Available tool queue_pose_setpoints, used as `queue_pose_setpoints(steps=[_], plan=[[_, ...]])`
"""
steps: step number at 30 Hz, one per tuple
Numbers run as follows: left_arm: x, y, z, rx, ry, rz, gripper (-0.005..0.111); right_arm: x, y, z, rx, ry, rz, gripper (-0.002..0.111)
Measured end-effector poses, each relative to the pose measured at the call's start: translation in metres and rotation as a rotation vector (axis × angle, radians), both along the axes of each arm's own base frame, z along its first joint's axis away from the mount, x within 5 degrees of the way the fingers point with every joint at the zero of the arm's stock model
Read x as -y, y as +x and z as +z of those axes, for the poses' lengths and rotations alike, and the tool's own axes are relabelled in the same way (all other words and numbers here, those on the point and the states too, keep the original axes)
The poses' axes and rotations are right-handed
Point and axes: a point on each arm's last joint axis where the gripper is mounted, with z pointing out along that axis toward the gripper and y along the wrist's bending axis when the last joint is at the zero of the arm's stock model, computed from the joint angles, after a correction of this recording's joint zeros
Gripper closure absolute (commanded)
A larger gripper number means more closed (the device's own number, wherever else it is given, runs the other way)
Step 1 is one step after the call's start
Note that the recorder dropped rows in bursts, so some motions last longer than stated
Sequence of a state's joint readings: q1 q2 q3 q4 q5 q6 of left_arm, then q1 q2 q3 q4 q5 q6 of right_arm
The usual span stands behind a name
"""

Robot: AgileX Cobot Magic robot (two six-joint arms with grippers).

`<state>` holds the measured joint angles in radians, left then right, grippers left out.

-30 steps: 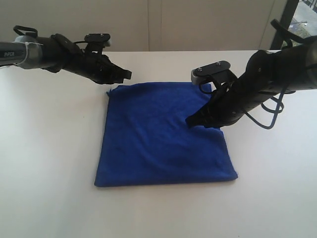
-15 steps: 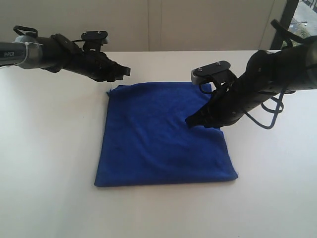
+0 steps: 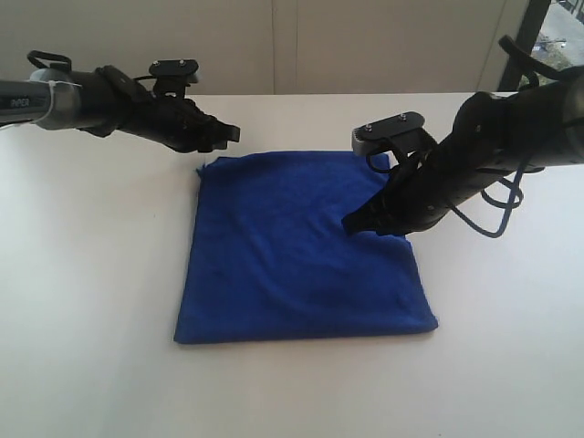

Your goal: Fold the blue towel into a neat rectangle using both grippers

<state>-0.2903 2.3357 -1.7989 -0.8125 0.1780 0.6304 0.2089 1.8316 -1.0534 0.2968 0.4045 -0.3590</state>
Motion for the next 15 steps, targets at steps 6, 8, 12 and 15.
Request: queue_pose_setpoints(steps=[6,8,12,15], plan=[[0.000,0.000,-0.010,-0.022,0.004,-0.001,0.073,0.000,0.000,0.000,0.000,0.000,0.000,0.108],[0.000,0.000,-0.010,-0.022,0.004,-0.001,0.073,0.000,0.000,0.000,0.000,0.000,0.000,0.108],[0.000,0.000,-0.014,-0.028,0.006,-0.001,0.073,0.000,0.000,0.000,0.000,0.000,0.000,0.108],[0.000,0.001,-0.018,-0.036,0.003,0.003,0.073,0.000,0.000,0.000,0.000,0.000,0.000,0.108]])
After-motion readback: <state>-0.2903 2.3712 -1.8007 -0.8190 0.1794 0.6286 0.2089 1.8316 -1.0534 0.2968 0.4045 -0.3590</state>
